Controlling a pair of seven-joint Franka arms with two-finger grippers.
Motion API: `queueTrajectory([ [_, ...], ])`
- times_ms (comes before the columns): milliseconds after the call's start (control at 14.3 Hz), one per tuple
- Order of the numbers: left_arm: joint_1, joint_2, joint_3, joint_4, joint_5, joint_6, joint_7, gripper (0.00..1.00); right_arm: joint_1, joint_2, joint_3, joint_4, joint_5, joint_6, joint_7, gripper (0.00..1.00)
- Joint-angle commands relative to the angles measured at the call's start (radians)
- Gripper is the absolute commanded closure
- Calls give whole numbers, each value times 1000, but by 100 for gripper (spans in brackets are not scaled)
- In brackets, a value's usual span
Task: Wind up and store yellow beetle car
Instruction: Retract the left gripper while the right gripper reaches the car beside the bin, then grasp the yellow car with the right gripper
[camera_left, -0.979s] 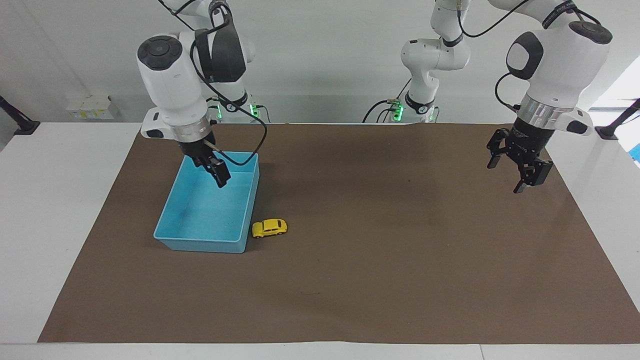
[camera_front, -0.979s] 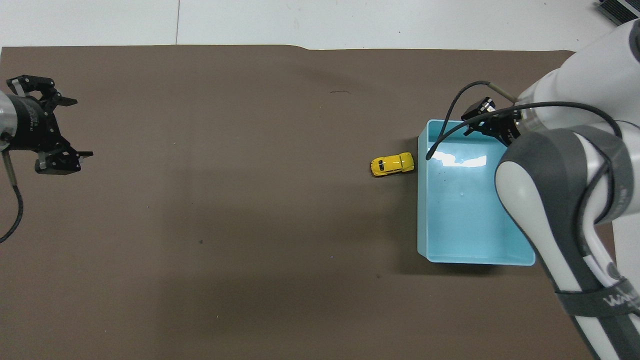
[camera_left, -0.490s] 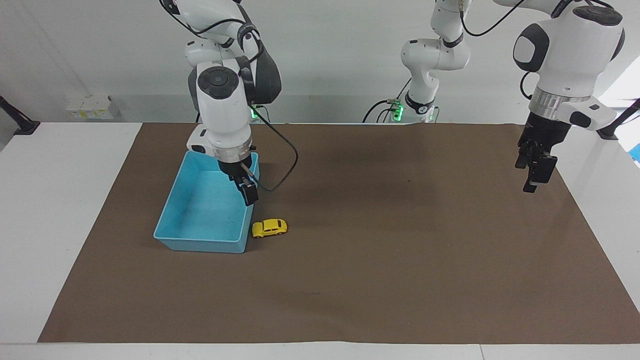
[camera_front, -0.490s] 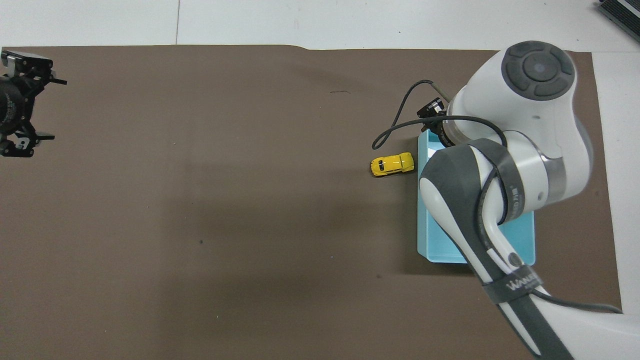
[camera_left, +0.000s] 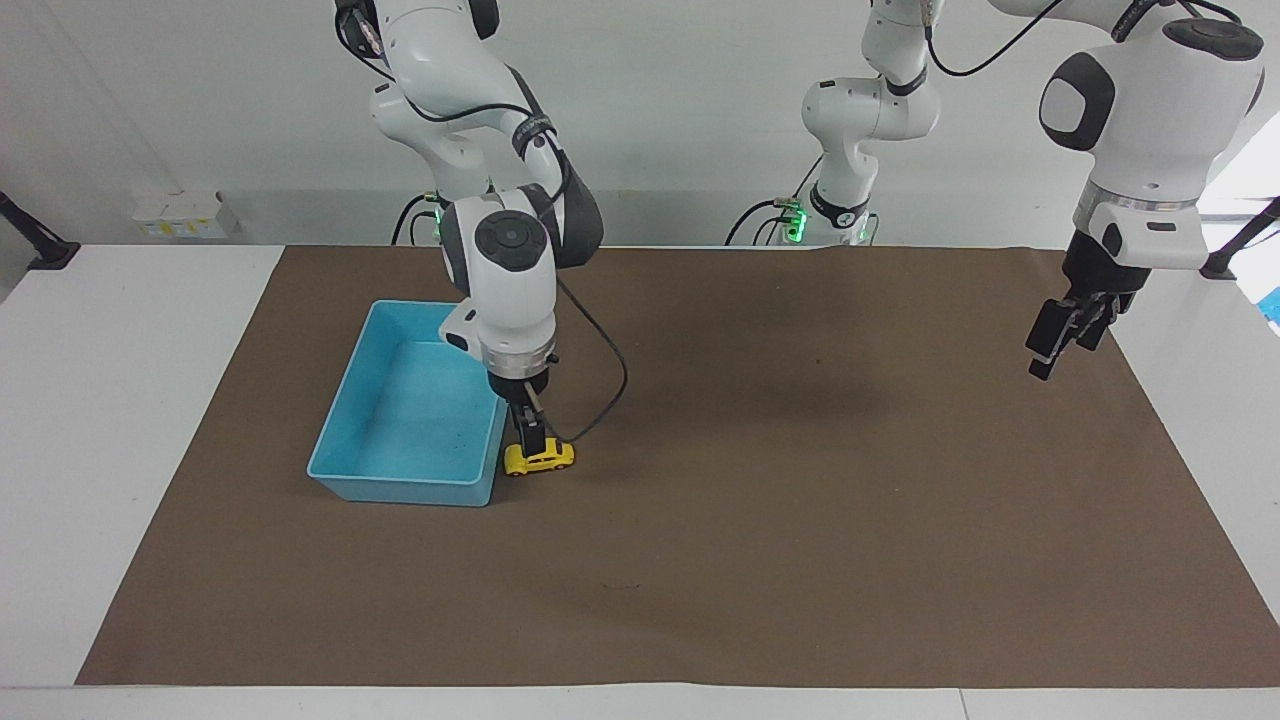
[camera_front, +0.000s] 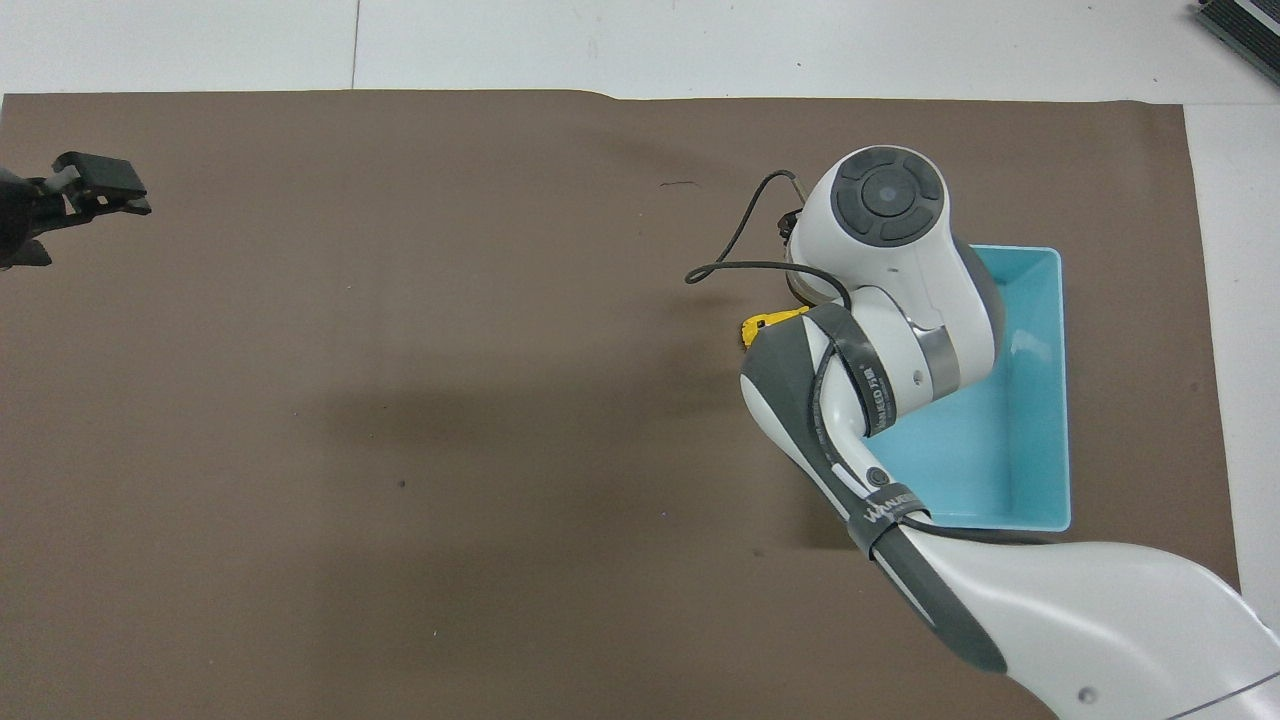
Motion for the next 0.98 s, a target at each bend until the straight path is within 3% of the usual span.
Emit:
queueTrajectory([
  [0,1,-12,-18,13,11,-137,118,0,4,45,6,-19,-55,67,133,0],
  [280,0,-37,-21,8,10,-339,373,0,5,42,5,-111,-68,153,190,0],
  [420,0,-41,-24,16,5,-366,398,0,6,46,6,-155,-114,213,268,0],
  [490,0,-57,-25,22,1,-363,398,0,6,39,6,-185,-122,242,271,17],
  [629,8,-92,-24,24,-30,-357,398,0,4,37,6,-191,-122,256,267,84],
  [699,11,-107,-22,24,-44,-358,400,0,4,39,6,-183,-124,251,265,100],
  [909,6,-143,-24,39,-44,-375,395,0,35,37,5,-166,-128,230,265,100],
])
